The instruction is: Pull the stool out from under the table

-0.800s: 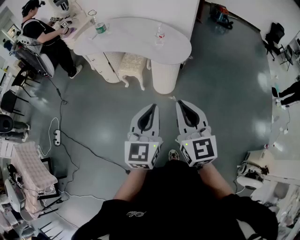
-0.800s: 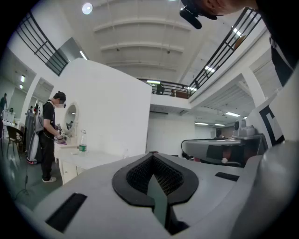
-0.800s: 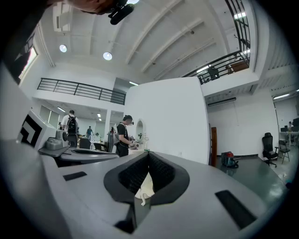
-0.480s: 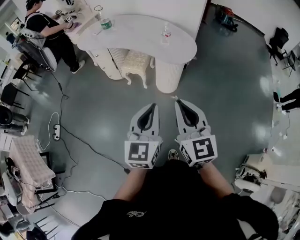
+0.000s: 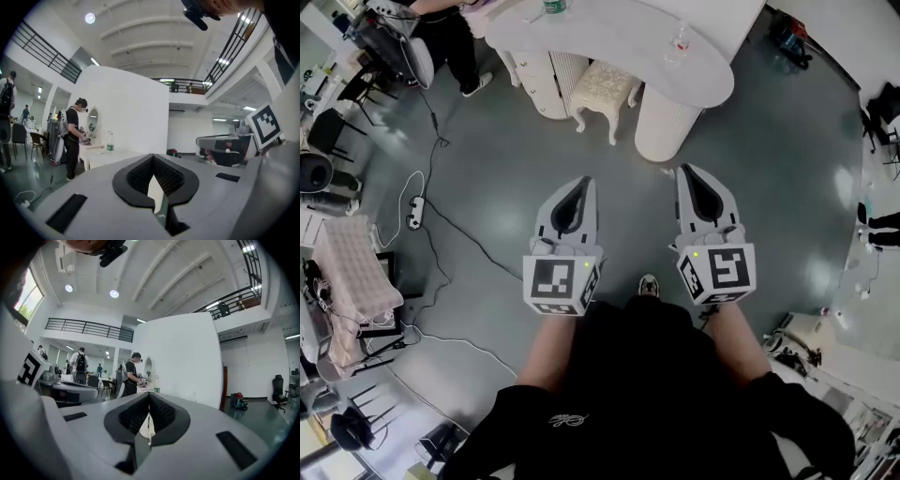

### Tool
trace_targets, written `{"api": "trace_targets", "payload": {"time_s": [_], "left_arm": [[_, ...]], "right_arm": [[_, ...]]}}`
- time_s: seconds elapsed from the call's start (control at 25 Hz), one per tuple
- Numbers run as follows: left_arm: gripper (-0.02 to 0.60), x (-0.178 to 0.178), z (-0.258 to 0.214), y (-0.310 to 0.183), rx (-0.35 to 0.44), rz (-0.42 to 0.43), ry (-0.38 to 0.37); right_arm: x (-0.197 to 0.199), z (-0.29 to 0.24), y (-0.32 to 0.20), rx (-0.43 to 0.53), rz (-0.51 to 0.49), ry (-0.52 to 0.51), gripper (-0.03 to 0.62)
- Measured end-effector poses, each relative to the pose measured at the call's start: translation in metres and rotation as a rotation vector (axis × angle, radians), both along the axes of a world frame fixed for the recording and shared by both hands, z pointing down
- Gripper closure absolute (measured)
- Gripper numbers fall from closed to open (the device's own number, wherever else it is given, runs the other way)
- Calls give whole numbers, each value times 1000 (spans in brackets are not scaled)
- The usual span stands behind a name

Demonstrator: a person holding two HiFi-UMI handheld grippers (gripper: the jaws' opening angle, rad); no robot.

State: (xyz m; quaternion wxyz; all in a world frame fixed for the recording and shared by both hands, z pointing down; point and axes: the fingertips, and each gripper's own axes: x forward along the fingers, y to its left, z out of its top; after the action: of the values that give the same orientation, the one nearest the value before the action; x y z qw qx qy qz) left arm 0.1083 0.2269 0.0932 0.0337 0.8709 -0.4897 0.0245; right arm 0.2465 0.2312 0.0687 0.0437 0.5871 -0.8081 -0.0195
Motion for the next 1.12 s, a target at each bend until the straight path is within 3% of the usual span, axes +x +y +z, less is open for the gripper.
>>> {"api": "trace_targets", "payload": {"time_s": [0.12, 0.6, 0.92, 1.12], "left_arm": [[575, -19, 14, 3, -39, -34, -23], [575, -121, 53, 12, -137, -111, 14], [575, -132, 72, -28, -187, -127, 34], [577, -143, 81, -87, -207, -145, -11]], "right_arm": [[-31, 8, -3, -20, -34, -6, 588], [-151, 50, -13, -110, -143, -2, 588], [-170, 77, -57, -201, -176, 23, 588], [-184, 87, -118, -229, -216, -9, 588]]}}
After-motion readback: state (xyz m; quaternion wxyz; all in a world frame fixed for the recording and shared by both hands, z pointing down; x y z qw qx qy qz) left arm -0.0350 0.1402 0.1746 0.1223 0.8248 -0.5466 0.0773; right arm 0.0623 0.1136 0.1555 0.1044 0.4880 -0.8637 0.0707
